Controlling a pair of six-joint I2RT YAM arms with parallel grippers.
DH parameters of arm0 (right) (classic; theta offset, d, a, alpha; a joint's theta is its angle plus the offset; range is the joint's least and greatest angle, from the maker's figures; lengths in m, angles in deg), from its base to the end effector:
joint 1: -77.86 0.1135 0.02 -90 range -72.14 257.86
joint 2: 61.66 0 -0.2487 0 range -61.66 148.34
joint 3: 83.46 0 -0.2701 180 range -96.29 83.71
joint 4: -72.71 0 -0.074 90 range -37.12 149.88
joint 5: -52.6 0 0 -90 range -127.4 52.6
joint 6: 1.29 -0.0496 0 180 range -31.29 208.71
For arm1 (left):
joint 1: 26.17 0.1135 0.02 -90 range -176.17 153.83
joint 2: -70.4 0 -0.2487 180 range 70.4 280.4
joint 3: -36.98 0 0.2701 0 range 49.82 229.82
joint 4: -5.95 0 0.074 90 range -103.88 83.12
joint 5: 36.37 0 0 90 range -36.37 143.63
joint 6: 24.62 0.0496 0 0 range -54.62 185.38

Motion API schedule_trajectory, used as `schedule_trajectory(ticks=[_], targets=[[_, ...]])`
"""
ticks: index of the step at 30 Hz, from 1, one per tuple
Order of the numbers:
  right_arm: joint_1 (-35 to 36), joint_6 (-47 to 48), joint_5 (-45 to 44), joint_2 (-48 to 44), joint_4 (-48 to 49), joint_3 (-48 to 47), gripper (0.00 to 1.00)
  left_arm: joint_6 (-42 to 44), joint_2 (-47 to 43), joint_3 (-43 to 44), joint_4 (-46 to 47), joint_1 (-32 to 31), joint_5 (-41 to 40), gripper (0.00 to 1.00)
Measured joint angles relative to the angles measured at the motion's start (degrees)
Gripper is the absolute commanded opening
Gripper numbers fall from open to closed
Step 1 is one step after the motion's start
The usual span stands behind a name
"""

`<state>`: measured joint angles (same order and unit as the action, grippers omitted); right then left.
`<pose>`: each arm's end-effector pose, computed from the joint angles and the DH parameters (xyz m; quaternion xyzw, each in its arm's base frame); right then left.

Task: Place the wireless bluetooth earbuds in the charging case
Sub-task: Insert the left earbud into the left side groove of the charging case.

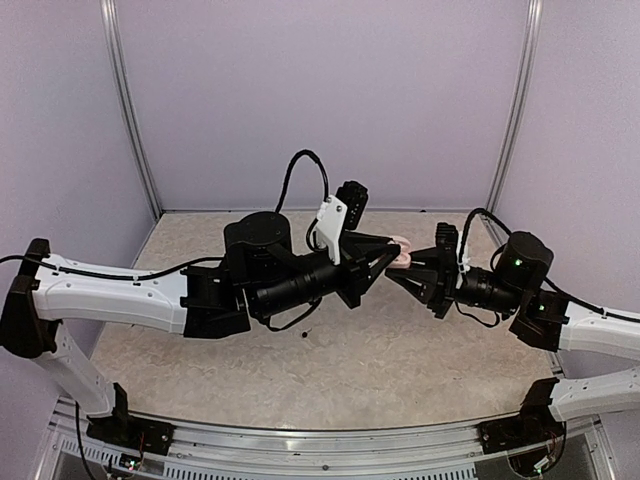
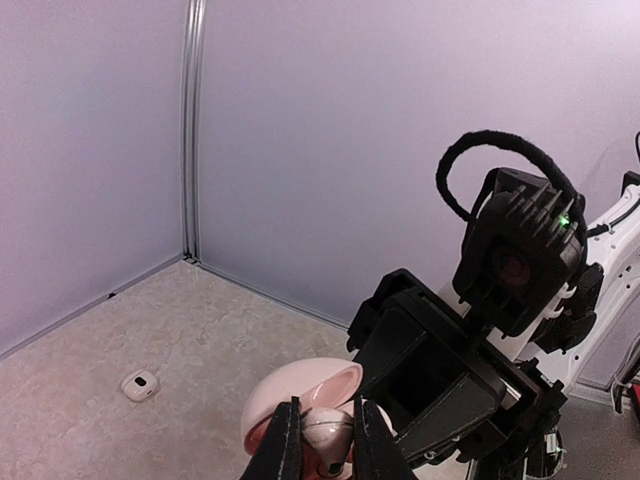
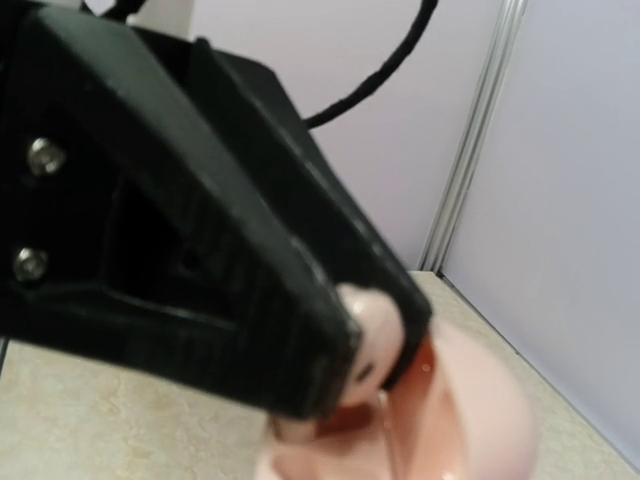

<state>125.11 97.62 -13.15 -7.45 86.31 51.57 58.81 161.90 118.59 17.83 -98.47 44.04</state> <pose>0.1615 0.2048 0.2809 -0.4487 0.5138 0.3703 0.6305 0.1342 -0.3933 0.3200 0.3252 0.6141 -0.4104 0.5905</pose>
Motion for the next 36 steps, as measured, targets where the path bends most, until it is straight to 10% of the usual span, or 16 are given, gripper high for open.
schedule_trajectory(ticks=[36], targets=[[0.00, -6.29, -5.07, 2.75, 3.89, 2.10, 0.00, -4.90, 1.81, 1.33, -4.02, 1.18, -3.10, 0.60]])
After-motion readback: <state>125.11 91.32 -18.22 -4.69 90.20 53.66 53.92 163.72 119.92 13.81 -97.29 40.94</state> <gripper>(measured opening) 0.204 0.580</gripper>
